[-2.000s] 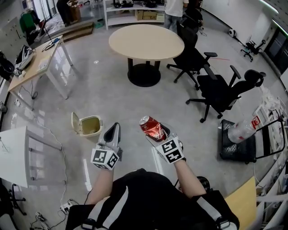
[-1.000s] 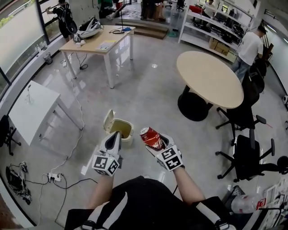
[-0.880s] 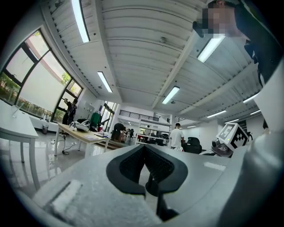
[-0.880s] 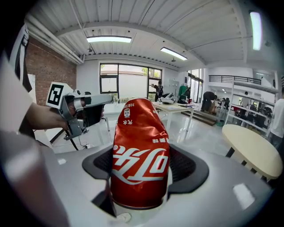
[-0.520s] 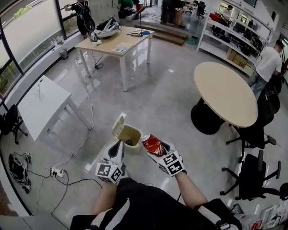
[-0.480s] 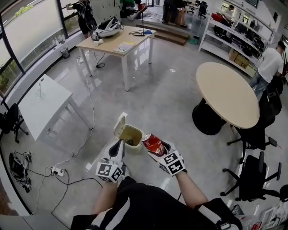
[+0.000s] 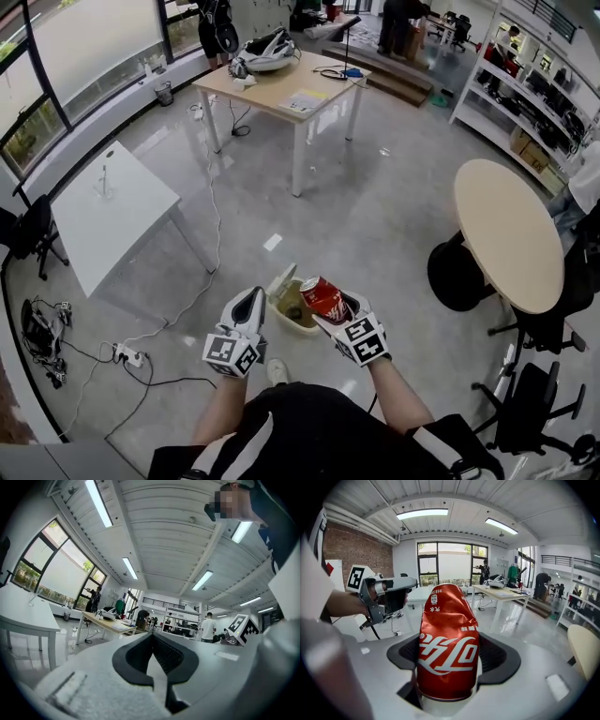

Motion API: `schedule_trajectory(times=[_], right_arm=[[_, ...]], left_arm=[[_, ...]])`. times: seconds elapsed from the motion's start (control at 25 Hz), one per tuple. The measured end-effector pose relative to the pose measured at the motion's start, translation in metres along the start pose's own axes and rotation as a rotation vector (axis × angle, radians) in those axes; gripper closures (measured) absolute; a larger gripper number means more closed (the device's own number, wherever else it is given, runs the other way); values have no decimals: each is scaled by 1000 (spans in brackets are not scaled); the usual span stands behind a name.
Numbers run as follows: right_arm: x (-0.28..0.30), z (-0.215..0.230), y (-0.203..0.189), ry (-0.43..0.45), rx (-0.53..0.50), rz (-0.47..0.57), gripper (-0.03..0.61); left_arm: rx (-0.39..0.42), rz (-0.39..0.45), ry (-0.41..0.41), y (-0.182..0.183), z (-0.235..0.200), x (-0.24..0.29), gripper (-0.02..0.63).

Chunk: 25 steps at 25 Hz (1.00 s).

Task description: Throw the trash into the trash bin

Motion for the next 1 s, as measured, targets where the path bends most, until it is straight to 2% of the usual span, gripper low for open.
schedule_trajectory(times=[0.16, 0.44, 0.6, 0.84, 1.0], right_arm=[[40, -7, 23, -12, -76, -54, 229], [84, -21, 40, 10, -71, -111, 229], [99, -24, 31, 31, -35, -143, 229], [110, -21, -6, 70, 38, -213, 229], [130, -18, -25, 115, 76, -253, 229]], left_arm=[[-19, -41, -8, -4, -38, 7, 612], [-55, -105, 10, -22, -90, 5, 611], [-80, -150, 4, -40, -101, 14, 612], [-106, -264, -35, -73, -83, 32, 612], [-171, -337, -22, -104, -85, 49, 612]])
Point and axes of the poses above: the fingertips, and each gripper's own axes: x forward along the fingers, z to its right, y out of its top, the point moved 6 cm from there along -x, backward along the fingers, and after that the axes turned 14 degrees about -z, right-handed, at the moved point
